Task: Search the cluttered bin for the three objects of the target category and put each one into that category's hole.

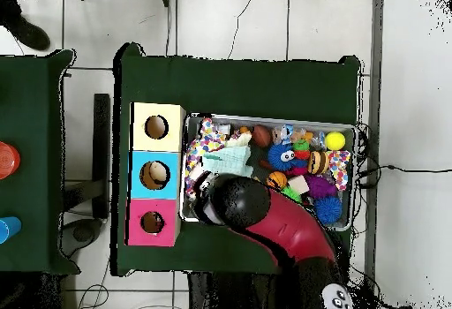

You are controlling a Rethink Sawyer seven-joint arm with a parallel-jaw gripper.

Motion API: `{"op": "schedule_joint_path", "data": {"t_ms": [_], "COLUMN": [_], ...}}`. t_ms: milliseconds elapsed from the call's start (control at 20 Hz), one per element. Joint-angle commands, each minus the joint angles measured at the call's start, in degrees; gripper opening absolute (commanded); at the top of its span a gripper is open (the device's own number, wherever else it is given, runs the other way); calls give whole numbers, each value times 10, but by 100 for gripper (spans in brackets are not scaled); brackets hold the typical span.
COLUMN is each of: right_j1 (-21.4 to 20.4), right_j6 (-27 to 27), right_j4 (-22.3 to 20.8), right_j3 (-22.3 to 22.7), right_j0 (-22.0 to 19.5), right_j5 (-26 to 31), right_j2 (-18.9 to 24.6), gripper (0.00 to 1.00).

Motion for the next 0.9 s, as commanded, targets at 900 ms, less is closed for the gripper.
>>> {"op": "schedule_joint_path", "data": {"t_ms": [900], "right_j1": [-33], "right_j6": [110], "right_j4": [145], "right_j3": [213], "right_j0": [21], "right_j5": [-174], "right_j2": [94], "gripper": [0]}}
